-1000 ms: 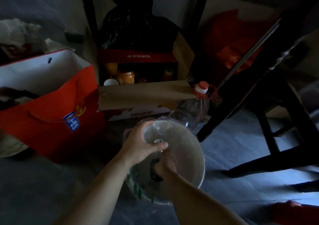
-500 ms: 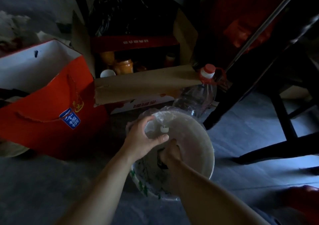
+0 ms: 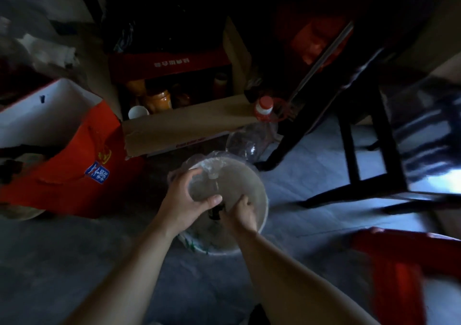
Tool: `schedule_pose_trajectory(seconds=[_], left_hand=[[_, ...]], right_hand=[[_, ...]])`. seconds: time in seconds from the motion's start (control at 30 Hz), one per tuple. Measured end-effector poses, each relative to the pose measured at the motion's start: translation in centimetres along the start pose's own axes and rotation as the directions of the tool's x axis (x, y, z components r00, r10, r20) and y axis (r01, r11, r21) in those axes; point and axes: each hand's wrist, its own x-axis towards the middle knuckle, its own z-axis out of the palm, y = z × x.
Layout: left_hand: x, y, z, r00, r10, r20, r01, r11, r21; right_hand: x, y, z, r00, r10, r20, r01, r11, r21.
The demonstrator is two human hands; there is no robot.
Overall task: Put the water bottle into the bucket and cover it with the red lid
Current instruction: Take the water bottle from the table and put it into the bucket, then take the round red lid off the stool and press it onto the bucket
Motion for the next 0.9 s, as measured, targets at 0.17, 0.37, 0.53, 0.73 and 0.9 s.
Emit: schedule_pose_trajectory(seconds=[0.17, 0.37, 0.53, 0.73, 0.9], left_hand=[[-7.2, 12.2, -4.1, 0.995, -0.018, 0.095, 0.011, 0.997, 0.076], [-15.5, 28.6, -8.1, 0.978, 0.068, 0.195, -0.107, 0.975, 0.197], [-20.2, 37.3, -9.1, 0.972, 0.119, 0.202, -0.173, 0.945, 0.278], [-25.4, 41.1, -9.2, 0.969, 0.103, 0.226, -0.181, 0.916, 0.358], [-28.4, 42.7, -9.2, 0.958, 0.106, 0.267, -0.209, 0.896, 0.392]], right_hand=[[-12.8, -0.1, -9.4, 0.999, -0.007, 0.037, 0.011, 0.994, -0.112], [-27.4, -1.0, -20.9, 0.999, -0.05, 0.019, 0.053, 0.977, -0.207], [-34.5, -1.3, -28.2, 0.984, -0.175, -0.012, 0.163, 0.939, -0.304], [-39.7, 0.1, -34.2, 0.966, -0.259, 0.016, 0.241, 0.874, -0.423], [-43.2, 1.1, -35.7, 0.965, -0.264, 0.0, 0.24, 0.876, -0.419]])
